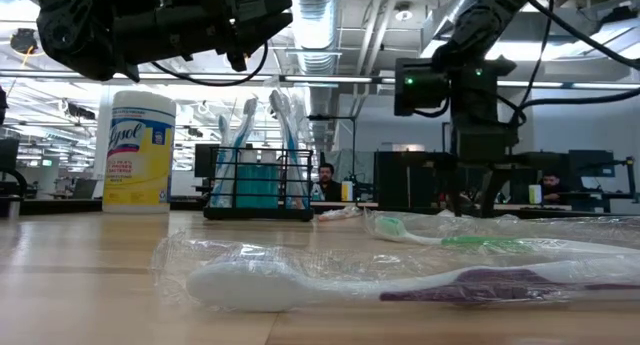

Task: Pick & Place toothbrushing station
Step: Put the top green toothbrush into the mesh organizer

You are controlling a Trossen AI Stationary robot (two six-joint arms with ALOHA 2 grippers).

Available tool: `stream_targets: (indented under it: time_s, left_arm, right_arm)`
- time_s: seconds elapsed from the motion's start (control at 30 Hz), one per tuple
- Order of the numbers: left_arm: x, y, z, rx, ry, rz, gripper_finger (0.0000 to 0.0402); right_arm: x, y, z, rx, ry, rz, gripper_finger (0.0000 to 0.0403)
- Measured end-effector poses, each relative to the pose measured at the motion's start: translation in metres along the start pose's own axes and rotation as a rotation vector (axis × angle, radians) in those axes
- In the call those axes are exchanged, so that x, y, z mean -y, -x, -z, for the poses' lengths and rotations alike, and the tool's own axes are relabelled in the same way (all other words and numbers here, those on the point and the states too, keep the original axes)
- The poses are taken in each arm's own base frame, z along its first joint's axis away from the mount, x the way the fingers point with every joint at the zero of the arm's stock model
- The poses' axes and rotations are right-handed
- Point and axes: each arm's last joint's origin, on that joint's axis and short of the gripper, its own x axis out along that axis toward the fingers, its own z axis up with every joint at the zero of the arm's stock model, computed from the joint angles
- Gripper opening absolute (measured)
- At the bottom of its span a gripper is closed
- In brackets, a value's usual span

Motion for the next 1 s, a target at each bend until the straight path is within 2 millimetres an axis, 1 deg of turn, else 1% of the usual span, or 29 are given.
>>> stream_targets:
  time_s: [0.1,0.17,0.27,0.4,0.43,0.57,0.67,0.8,1.0]
  left_arm:
    - [0.0,0.0,0.0,0.0,0.0,0.0,0.0145]
    - [0.0,0.0,0.0,0.0,0.0,-0.001,0.0145]
    - [0.0,0.0,0.0,0.0,0.0,-0.001,0.0145]
    - [-0.0001,0.0,0.0,0.0,0.0,-0.005,0.0145]
    - [-0.0002,0.0,0.0,0.0,0.0,-0.005,0.0145]
    - [-0.0002,0.0,0.0,0.0,0.0,-0.005,0.0145]
    - [-0.0001,0.0,0.0,0.0,0.0,-0.004,0.0145]
    - [-0.0001,0.0,0.0,0.0,0.0,-0.004,0.0145]
    - [-0.0001,0.0,0.0,0.0,0.0,-0.003,0.0145]
  right_arm:
    - [-0.0007,-0.0002,-0.0034,-0.003,0.012,0.002,0.0113]
    - [-0.0003,-0.0001,-0.0053,-0.001,0.018,0.01,0.01]
    - [0.0005,0.0,-0.0069,0.001,0.015,0.02,0.007]
    - [0.0009,0.0001,-0.007,0.005,-0.032,0.024,0.0018]
    - [0.0011,0.0001,-0.007,0.005,-0.039,0.026,0.0012]
    - [0.0019,0.0002,-0.0071,0.007,-0.072,0.034,0.0016]
    - [0.0021,0.0002,-0.0071,0.008,-0.102,0.036,0.0006]
    - [0.0022,0.0015,-0.0071,0.012,-0.155,0.043,0.0005]
    - [0.002,0.0019,-0.0085,0.066,-0.247,0.032,0.0002]
